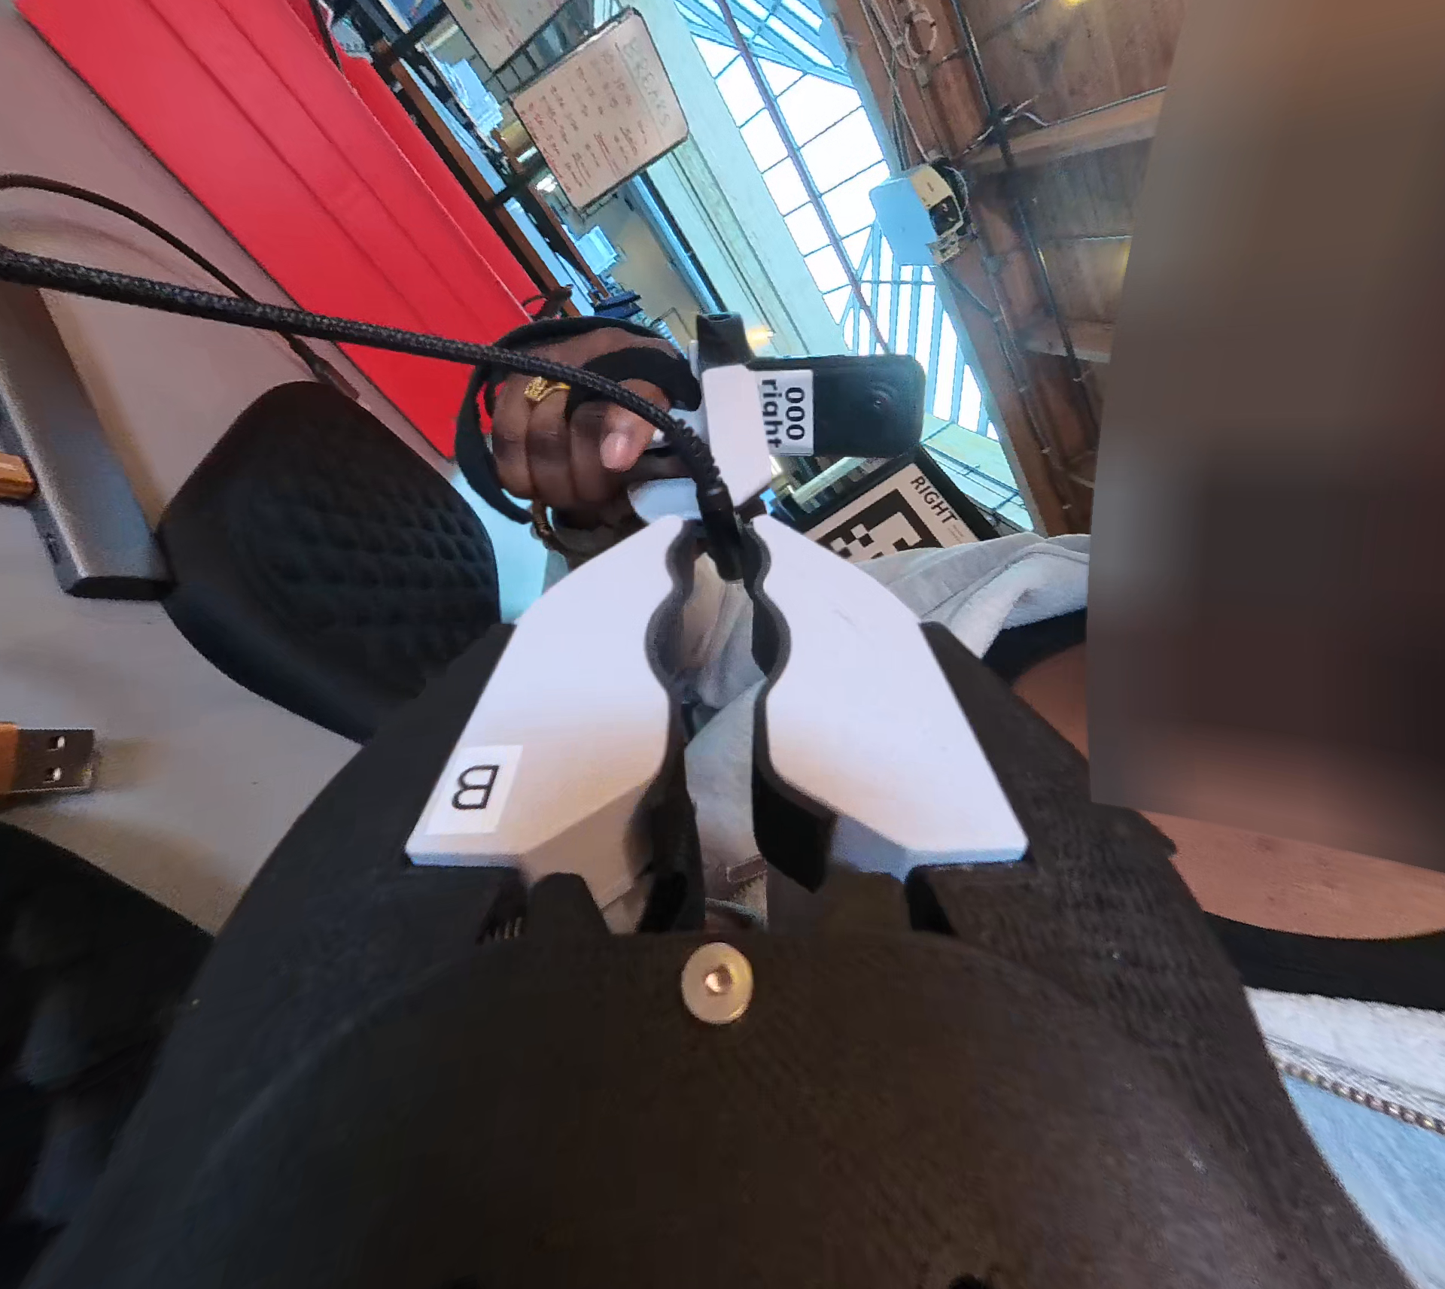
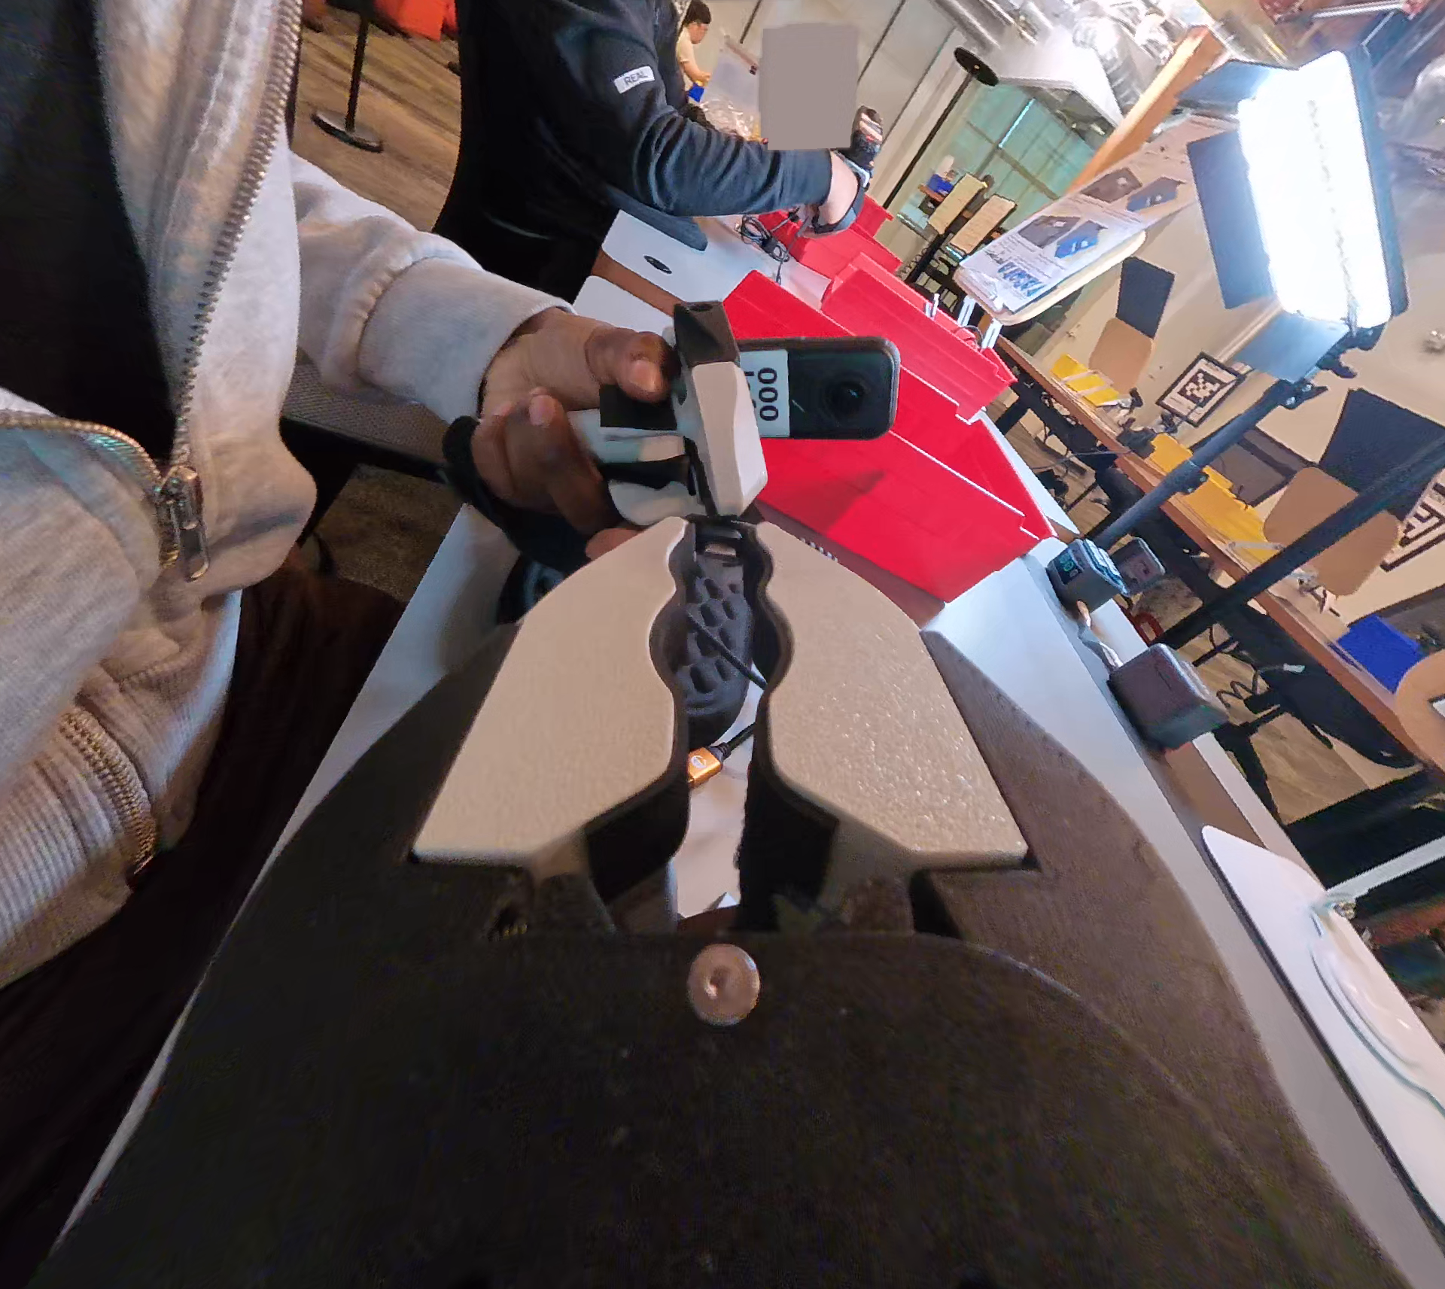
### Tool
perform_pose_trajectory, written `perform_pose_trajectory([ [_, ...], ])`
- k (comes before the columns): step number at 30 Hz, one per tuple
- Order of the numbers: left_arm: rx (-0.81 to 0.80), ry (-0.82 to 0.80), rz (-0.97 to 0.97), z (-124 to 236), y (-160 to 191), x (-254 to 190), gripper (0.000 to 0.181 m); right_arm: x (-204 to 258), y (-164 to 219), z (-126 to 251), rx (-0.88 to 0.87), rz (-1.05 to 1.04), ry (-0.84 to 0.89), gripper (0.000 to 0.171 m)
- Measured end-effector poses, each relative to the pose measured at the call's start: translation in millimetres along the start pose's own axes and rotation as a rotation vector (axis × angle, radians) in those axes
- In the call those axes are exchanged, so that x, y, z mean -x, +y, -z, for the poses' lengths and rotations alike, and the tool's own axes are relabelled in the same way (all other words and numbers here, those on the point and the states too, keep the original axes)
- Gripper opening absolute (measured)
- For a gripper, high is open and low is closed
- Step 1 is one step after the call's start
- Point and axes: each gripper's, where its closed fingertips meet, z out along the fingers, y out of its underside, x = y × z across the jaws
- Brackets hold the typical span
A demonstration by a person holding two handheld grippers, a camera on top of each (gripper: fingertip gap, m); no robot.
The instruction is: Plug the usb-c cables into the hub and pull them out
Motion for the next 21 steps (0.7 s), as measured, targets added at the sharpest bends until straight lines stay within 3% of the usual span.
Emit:
perform_pose_trajectory([
  [9, 0.007, 0.002, -0.081, -4.8, 1.9, 1.4, 0.01, -3.8, 2.0, -0.3, 0.017, -0.05, 0.012, 0.011],
  [11, -0.03, -0.029, -0.143, -2.3, -5.3, 4.3, 0.009, -12.4, 5.9, 2.9, 0.029, -0.264, 0.041, 0.015],
  [15, -0.101, -0.117, -0.284, 13.0, -22.3, 13.4, 0.009, -25.9, 48.7, 30.4, 0.192, -0.829, 0.017, 0.055],
  [16, -0.105, -0.13, -0.307, 15.7, -23.5, 15.6, 0.009, -28.1, 60.5, 40.2, 0.255, -0.863, 0.008, 0.051],
  [19, -0.1, -0.174, -0.376, 20.1, -23.4, 23.7, 0.01, -44.4, 97.9, 65.4, 0.584, -0.637, 0.003, 0.041],
  [21, -0.113, -0.151, -0.384, 21.3, -23.7, 22.4, 0.01, -49.8, 121.4, 75.4, 0.838, -0.453, -0.123, 0.042],
])
